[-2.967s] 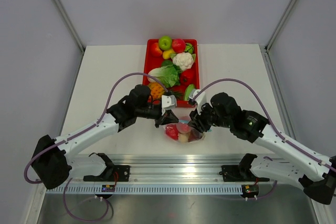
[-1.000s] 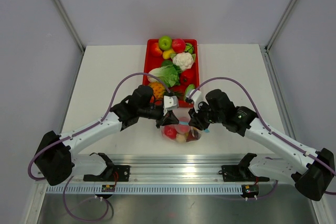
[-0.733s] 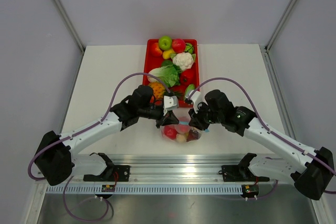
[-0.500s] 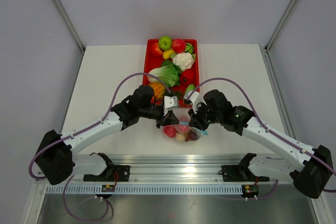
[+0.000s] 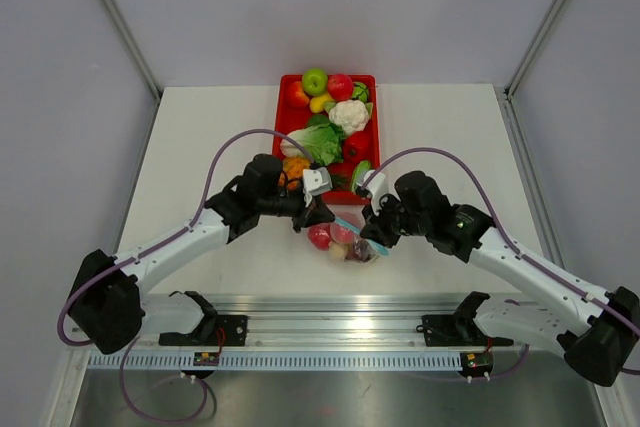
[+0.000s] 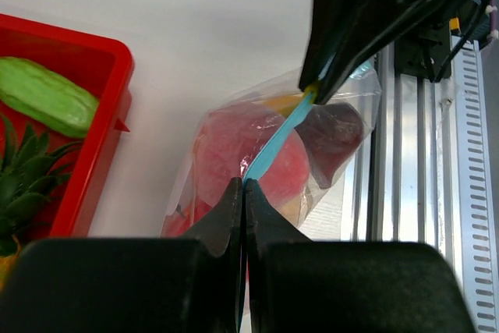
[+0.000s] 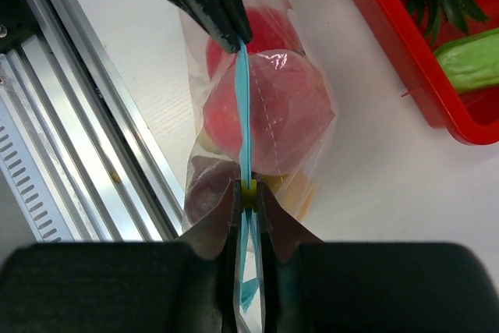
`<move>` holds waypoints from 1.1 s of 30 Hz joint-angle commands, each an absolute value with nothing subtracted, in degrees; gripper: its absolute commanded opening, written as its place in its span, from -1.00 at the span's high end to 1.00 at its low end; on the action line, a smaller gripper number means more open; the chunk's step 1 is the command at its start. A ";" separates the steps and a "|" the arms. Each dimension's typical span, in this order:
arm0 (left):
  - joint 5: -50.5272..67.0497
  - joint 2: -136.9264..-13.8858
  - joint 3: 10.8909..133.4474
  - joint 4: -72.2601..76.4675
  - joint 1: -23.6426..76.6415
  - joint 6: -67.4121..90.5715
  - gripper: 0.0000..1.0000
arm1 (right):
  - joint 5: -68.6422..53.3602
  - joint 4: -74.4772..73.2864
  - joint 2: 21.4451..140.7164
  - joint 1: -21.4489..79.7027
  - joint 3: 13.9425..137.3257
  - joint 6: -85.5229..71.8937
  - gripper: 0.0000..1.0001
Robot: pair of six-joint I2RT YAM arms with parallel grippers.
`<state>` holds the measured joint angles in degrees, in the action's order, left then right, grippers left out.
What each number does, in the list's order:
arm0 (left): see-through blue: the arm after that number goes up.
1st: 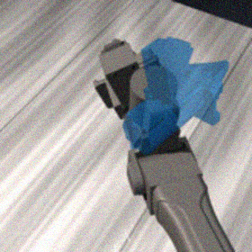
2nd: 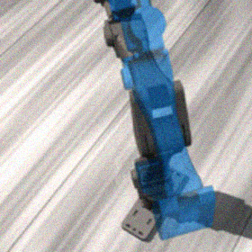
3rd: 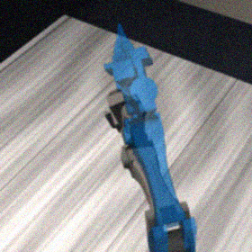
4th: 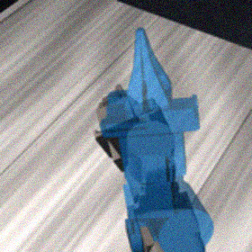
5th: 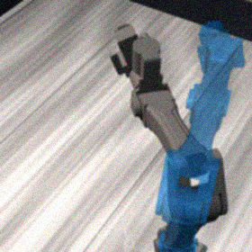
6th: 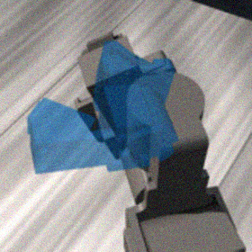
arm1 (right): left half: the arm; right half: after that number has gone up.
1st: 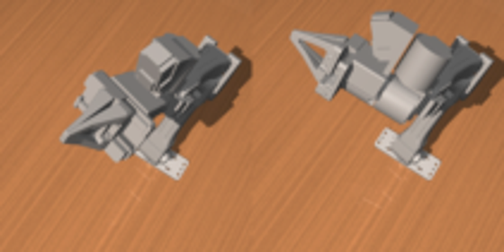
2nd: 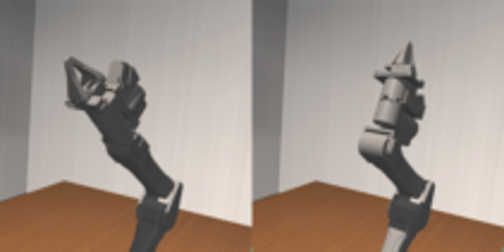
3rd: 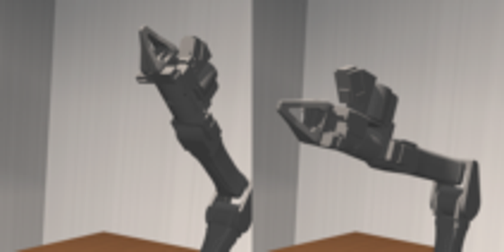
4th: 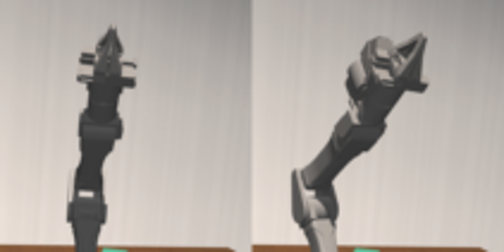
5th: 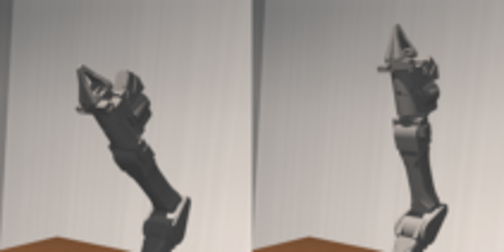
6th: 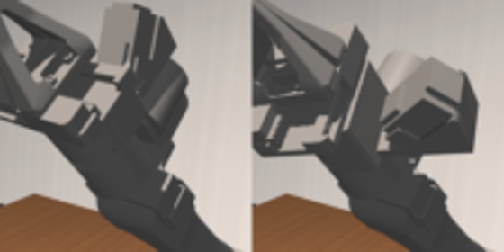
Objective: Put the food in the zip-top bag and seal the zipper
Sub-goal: Zip the zipper food storage bag at the center of the board.
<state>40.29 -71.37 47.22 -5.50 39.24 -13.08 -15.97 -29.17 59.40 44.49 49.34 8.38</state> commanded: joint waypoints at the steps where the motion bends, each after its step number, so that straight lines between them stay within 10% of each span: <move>1: 37.53 -69.44 47.02 -1.58 36.39 -12.30 1.00 | -15.82 -31.46 56.78 43.95 49.48 7.47 0.98; 33: 38.05 -65.04 47.72 -3.96 26.36 -9.68 1.00 | -7.94 -31.99 54.05 44.03 50.71 4.76 1.00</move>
